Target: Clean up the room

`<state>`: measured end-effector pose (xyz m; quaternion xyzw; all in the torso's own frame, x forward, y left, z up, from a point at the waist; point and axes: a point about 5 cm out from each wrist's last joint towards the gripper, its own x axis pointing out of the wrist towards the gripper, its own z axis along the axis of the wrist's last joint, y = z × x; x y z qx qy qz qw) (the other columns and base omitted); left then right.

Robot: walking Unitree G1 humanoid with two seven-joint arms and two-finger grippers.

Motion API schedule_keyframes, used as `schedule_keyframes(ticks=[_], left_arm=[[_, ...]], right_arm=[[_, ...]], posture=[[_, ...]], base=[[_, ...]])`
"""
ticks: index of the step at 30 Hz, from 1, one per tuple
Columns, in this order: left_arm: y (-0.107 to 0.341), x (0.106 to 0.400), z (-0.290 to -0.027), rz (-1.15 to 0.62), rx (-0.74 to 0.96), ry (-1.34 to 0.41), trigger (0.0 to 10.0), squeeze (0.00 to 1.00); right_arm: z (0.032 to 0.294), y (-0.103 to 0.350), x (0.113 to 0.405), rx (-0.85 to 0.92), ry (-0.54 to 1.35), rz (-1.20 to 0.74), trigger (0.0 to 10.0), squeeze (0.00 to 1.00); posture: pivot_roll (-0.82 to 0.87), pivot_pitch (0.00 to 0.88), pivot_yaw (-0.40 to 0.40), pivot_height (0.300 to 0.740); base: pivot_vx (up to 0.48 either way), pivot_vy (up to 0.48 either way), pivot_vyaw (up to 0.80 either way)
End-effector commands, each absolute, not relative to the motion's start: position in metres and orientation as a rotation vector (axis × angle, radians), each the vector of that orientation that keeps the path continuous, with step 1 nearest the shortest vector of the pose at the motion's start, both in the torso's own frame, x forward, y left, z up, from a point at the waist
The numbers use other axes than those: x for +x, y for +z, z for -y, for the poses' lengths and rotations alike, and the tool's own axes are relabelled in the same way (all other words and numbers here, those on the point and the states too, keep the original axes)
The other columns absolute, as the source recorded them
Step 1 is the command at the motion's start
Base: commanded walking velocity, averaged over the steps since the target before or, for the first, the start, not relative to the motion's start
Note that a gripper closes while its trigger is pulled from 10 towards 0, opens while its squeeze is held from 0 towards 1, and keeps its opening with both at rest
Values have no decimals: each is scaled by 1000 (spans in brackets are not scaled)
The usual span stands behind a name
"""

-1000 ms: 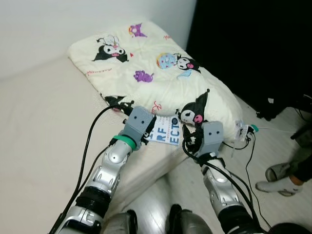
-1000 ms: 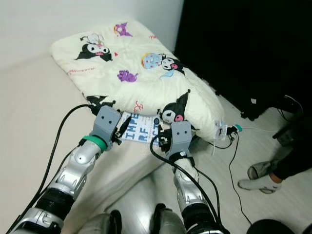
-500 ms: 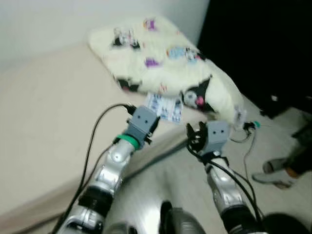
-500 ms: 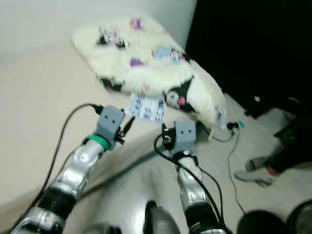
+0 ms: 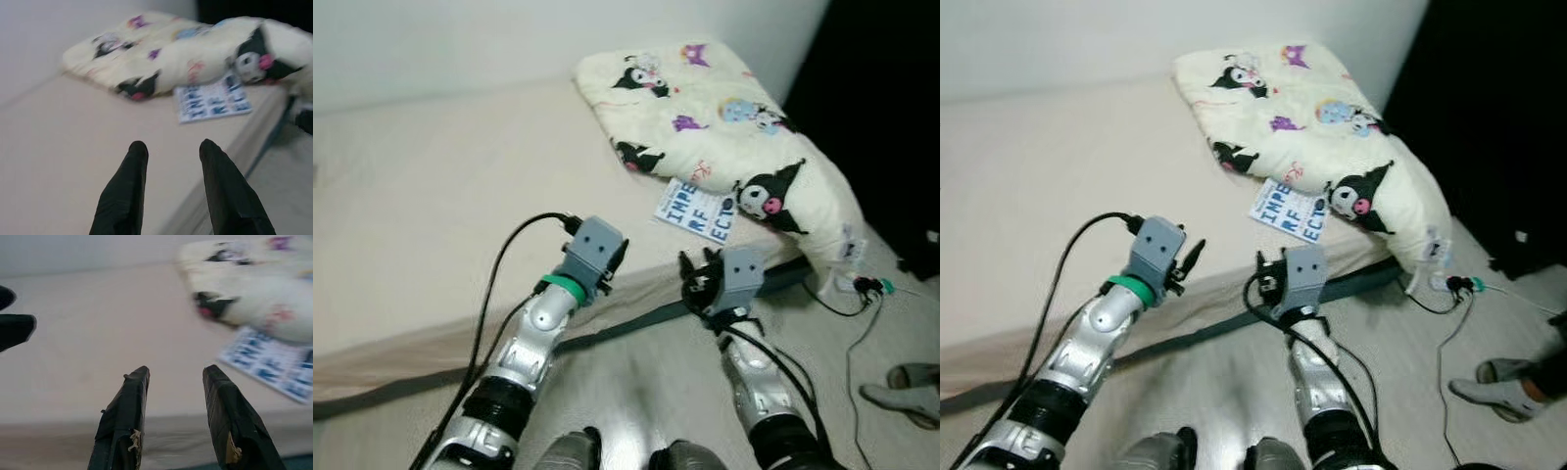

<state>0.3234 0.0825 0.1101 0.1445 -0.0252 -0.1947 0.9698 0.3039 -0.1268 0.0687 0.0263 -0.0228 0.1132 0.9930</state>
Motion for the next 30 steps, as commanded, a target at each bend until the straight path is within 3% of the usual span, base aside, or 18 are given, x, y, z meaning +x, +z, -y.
schedule_keyframes(ticks=[1, 16, 30], left_arm=[[106, 321, -82, 30, 292, -397, 10000, 0], [102, 321, -83, 13, 298, -395, 10000, 0], [100, 320, -82, 17, 321, -413, 10000, 0]], right_arm=[[129, 66, 302, 62, 222, 31, 10000, 0], [130, 65, 302, 68, 213, 28, 10000, 0], [132, 64, 302, 81, 202, 19, 10000, 0]], posture=[[-36, 46, 64, 740], [-38, 46, 65, 740], [-39, 48, 63, 740]], base=[[0, 0, 775], [0, 0, 718], [0, -54, 0]])
